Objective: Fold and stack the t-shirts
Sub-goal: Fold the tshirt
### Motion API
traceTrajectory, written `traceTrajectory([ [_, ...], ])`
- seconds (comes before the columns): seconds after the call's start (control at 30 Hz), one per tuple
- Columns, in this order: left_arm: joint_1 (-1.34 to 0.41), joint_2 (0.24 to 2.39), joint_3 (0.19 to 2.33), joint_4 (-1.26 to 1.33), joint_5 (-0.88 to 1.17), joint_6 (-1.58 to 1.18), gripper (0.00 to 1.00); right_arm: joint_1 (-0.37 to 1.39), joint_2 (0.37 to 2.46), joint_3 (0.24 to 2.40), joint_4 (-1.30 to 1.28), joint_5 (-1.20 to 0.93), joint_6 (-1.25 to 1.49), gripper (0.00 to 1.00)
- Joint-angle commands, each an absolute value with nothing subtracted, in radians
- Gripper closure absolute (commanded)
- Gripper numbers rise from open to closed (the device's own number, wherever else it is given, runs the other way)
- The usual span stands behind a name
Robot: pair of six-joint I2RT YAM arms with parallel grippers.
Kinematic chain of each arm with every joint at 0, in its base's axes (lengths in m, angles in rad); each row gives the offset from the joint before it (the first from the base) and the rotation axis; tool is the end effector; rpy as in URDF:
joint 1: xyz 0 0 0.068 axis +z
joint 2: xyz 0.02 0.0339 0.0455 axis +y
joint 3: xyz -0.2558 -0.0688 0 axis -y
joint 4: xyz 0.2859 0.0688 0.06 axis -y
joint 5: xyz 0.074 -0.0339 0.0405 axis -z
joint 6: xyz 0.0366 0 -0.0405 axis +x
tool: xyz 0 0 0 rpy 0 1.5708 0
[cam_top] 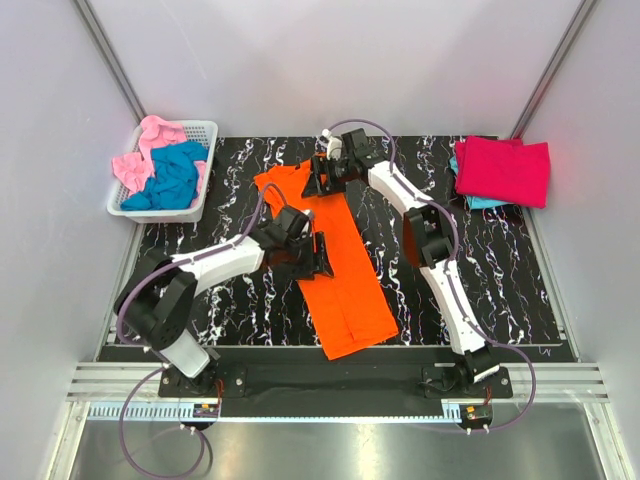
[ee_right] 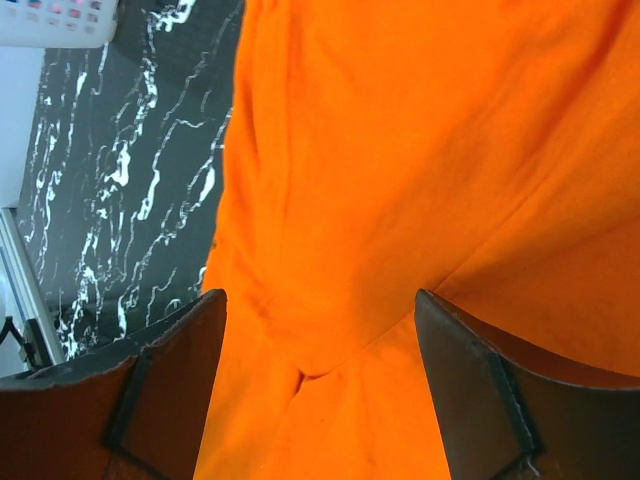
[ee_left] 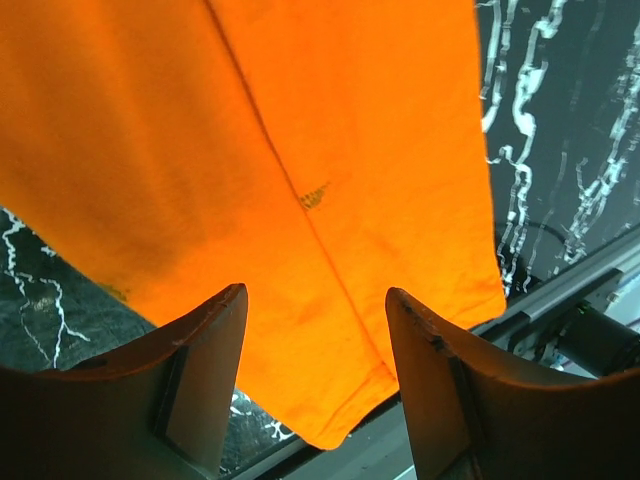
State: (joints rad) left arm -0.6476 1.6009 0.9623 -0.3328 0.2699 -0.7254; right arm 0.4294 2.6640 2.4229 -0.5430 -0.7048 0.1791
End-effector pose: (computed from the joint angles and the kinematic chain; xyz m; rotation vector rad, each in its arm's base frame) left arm 0.2770 -0.2217 0.1567 0.0083 2.7303 -0.8208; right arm 0.5459 0.2760 0.1491 -0.6528 2.2995 1.1229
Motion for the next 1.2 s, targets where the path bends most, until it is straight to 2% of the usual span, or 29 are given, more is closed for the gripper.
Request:
traceTrajectory([
  [0.0, -0.658, 1.637, 0.977, -0.275, 0.275, -0.739, 0.38, 0.425, 2.697, 2.48, -0.528, -0.741, 0.181, 0.17],
  [0.17, -0.689, 1.703, 1.0, -0.317, 0.216, -0.736, 0.39, 0.416, 2.732, 2.47, -0.529, -0.724, 0.189, 0.18],
  [0.5, -0.772, 1.847, 1.123, -0.576, -0.099, -0.696, 0.39, 0.381, 2.787, 2.499, -0.526, -0.706, 0.222, 0.17],
  [1.17, -0.742, 1.802, 1.108, -0.761, -0.35, -0.762, 0.36, 0.285, 2.812, 2.52, -0.477, -0.653, 0.426, 0.2],
])
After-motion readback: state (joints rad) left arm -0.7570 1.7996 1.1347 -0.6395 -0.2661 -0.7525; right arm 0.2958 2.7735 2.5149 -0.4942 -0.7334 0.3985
